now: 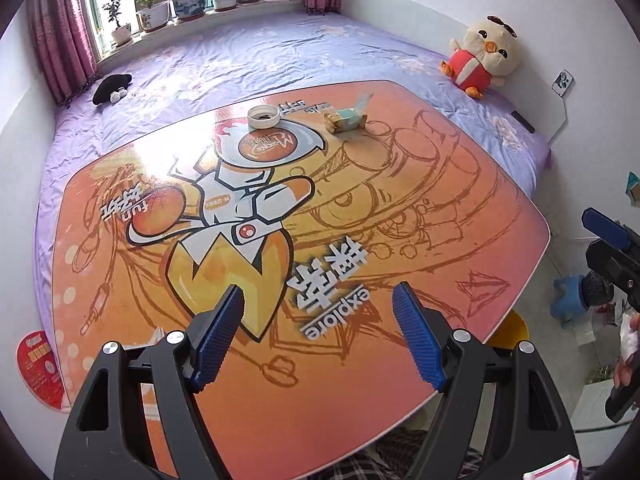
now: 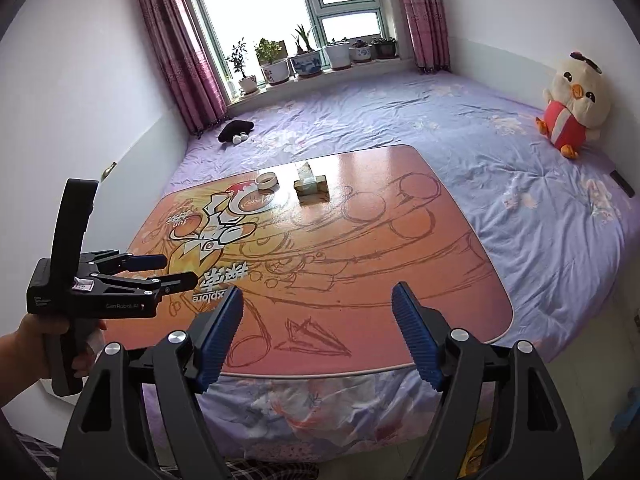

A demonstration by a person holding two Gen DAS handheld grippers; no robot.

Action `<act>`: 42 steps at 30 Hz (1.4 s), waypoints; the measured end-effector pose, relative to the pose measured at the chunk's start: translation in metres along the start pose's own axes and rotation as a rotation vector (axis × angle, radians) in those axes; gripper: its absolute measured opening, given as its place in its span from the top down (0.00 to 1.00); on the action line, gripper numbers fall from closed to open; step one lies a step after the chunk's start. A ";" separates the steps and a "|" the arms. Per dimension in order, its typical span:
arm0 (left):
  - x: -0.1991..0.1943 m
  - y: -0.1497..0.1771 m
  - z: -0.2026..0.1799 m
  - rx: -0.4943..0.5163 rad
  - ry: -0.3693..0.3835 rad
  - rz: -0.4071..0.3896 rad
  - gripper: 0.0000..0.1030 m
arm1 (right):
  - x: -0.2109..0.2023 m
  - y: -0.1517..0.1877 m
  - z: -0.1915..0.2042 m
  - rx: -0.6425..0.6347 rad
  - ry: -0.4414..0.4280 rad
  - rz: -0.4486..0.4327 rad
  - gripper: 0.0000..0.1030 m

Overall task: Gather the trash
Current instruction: 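Move both tools back over the table toward the tape roll and small box, then grasp the beige-green box with the right tool while the left tool grasps the white tape roll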

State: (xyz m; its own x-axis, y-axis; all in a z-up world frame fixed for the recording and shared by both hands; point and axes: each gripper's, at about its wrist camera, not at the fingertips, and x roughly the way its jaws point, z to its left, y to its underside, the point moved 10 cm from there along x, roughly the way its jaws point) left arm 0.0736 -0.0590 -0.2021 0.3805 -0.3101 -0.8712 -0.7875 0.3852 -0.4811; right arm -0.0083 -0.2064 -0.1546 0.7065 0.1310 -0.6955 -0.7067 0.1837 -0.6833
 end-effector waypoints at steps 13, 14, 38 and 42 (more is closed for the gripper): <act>0.063 -0.069 0.054 0.029 0.019 0.019 0.26 | 0.112 -0.054 0.019 0.020 0.020 0.055 0.25; 0.068 -0.073 0.057 0.033 0.022 0.020 0.26 | 0.120 -0.058 0.019 0.021 0.021 0.060 0.25; 0.120 -0.138 0.062 0.116 0.029 0.004 0.28 | 0.229 -0.092 0.002 0.023 0.109 0.158 0.52; 0.122 -0.142 0.057 0.141 0.008 -0.010 0.42 | 0.225 -0.091 -0.007 0.037 0.130 0.154 0.52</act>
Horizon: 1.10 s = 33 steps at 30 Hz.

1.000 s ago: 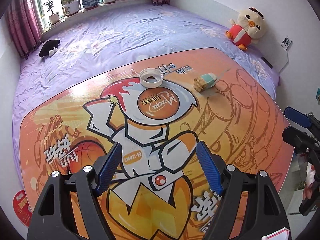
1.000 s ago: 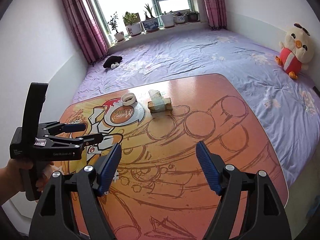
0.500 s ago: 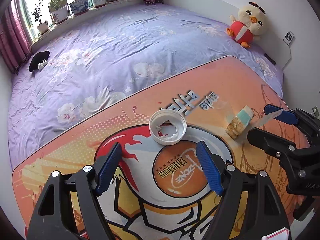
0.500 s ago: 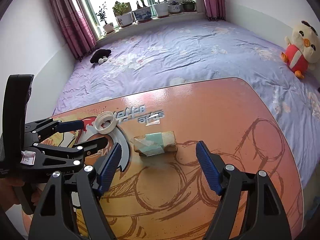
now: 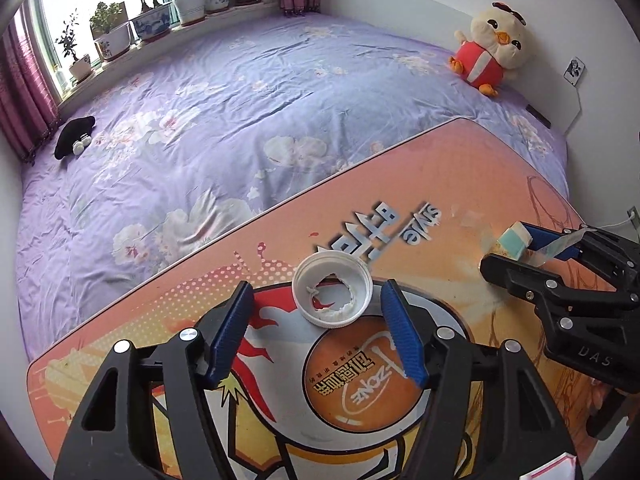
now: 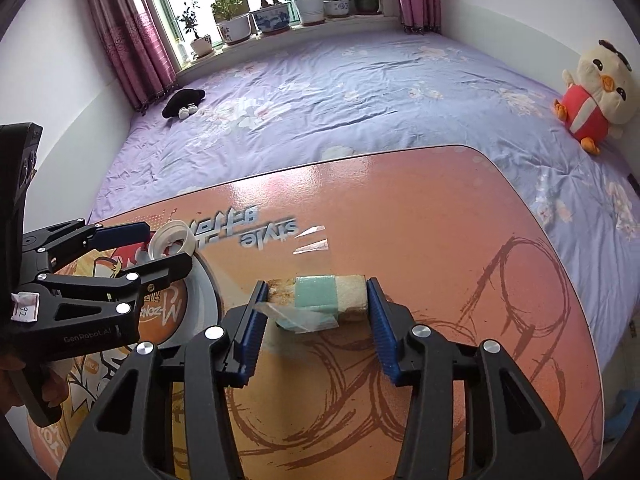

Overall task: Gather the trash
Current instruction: 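Grasp the beige-green box with the right tool while the left tool grasps the white tape roll, then lift the box and tape roll off the table with both tools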

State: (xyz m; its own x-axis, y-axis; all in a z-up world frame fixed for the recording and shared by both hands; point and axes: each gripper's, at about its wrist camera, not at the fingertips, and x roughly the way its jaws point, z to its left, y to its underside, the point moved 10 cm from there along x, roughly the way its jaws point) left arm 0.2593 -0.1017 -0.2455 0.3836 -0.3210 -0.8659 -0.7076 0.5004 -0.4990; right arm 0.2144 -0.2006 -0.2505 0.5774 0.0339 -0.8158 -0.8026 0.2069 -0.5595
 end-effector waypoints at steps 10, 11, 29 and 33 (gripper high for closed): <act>-0.013 0.013 -0.002 0.011 -0.015 0.003 0.62 | -0.010 0.013 -0.004 -0.011 -0.007 0.011 0.52; -0.017 0.017 -0.002 0.006 -0.014 0.003 0.62 | -0.014 0.017 -0.004 -0.011 -0.007 0.014 0.52; -0.088 0.115 -0.021 -0.050 0.001 0.039 0.62 | -0.094 0.114 -0.012 -0.033 0.028 0.037 0.52; -0.090 0.122 -0.020 -0.069 0.000 0.030 0.62 | -0.098 0.124 -0.014 -0.015 0.024 0.032 0.51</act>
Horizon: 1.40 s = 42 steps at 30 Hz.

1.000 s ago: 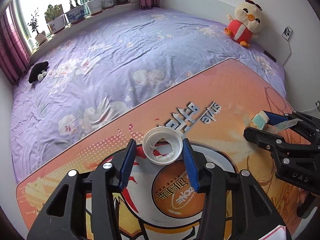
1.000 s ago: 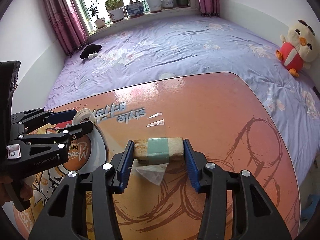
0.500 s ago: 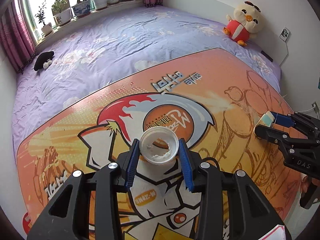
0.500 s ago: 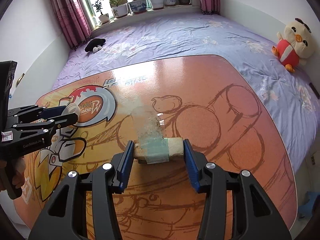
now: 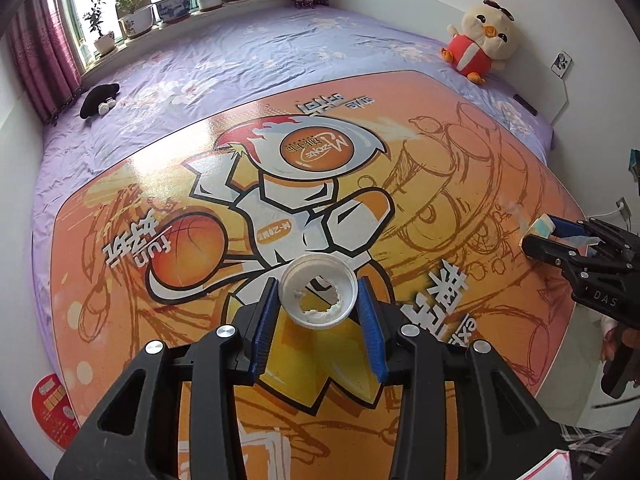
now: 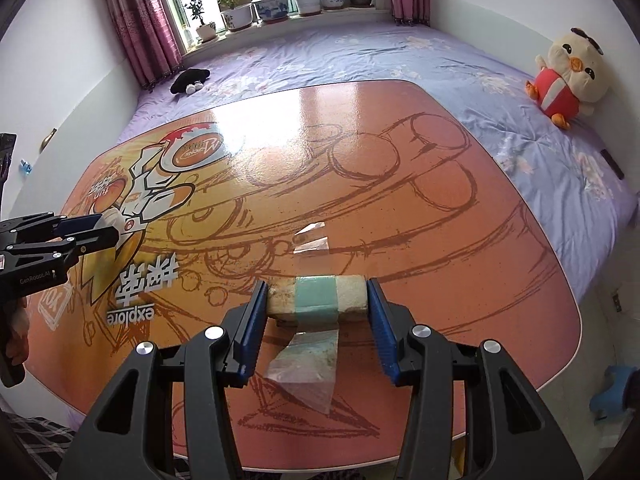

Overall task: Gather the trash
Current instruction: 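Lift the box and tape roll off the table with both tools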

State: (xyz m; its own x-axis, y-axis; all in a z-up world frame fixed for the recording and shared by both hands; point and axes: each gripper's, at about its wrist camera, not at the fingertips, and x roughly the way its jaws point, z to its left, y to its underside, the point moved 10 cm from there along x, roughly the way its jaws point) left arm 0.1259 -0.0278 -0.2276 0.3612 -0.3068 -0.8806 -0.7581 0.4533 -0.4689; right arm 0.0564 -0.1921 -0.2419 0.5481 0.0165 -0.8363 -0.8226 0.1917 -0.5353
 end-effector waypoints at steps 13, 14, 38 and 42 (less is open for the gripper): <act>0.006 0.004 0.011 -0.040 -0.047 -0.019 0.33 | 0.000 0.000 -0.005 0.036 0.009 -0.038 0.26; 0.007 0.004 0.011 -0.036 -0.053 -0.023 0.33 | 0.003 0.001 -0.005 0.033 0.016 -0.034 0.26; 0.003 0.004 0.004 -0.008 -0.094 -0.035 0.62 | 0.001 0.000 -0.001 -0.019 0.059 -0.053 0.52; 0.002 0.003 0.002 -0.002 -0.088 -0.024 0.62 | 0.001 0.000 -0.001 -0.017 0.046 -0.044 0.52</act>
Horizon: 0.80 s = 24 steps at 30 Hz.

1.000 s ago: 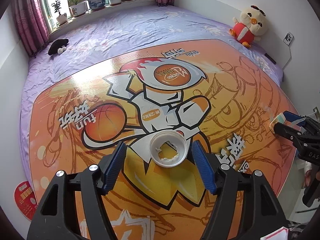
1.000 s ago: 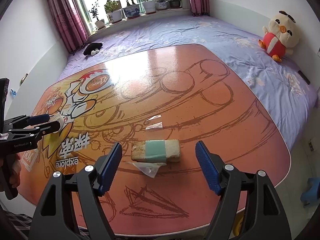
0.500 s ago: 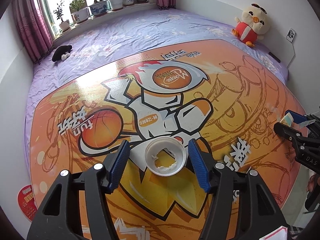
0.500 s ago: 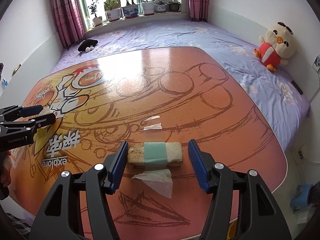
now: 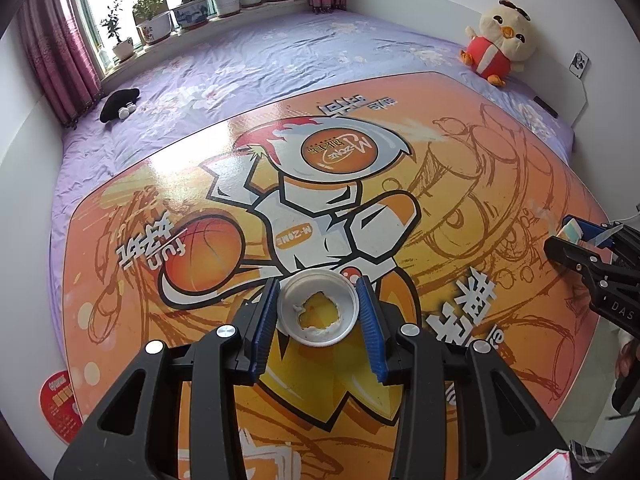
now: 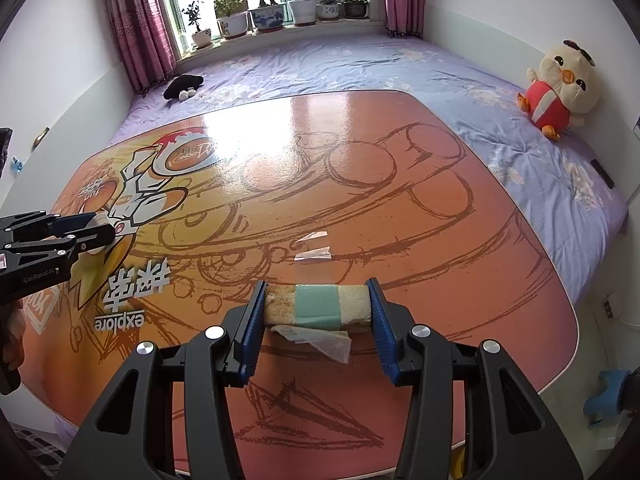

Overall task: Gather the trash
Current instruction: 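Lift the box and tape roll off the table with both tools, then carry the box and tape roll to the yellow wastebasket with both tools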

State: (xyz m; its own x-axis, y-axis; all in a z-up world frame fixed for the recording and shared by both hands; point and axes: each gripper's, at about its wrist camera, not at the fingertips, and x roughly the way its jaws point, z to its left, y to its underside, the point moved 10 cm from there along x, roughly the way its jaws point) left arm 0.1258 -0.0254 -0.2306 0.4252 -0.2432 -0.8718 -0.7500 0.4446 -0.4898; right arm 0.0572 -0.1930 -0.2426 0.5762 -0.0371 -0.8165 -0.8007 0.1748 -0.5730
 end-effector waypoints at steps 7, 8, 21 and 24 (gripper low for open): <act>-0.015 -0.003 -0.024 0.065 0.033 -0.010 0.62 | -0.020 0.001 -0.011 0.033 0.007 -0.026 0.52; -0.016 -0.004 -0.030 0.079 0.040 -0.013 0.62 | -0.025 0.002 -0.013 0.040 0.010 -0.032 0.52; -0.032 -0.017 -0.145 0.294 0.186 -0.041 0.62 | -0.096 0.032 -0.076 0.185 0.088 -0.111 0.52; -0.036 -0.015 -0.183 0.358 0.232 -0.047 0.62 | -0.113 0.047 -0.097 0.213 0.117 -0.124 0.52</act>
State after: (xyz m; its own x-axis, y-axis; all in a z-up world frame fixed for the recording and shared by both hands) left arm 0.0294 -0.1809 -0.1925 0.2987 -0.4400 -0.8469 -0.4921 0.6893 -0.5317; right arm -0.0618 -0.2759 -0.1840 0.6348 -0.1821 -0.7509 -0.6656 0.3646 -0.6512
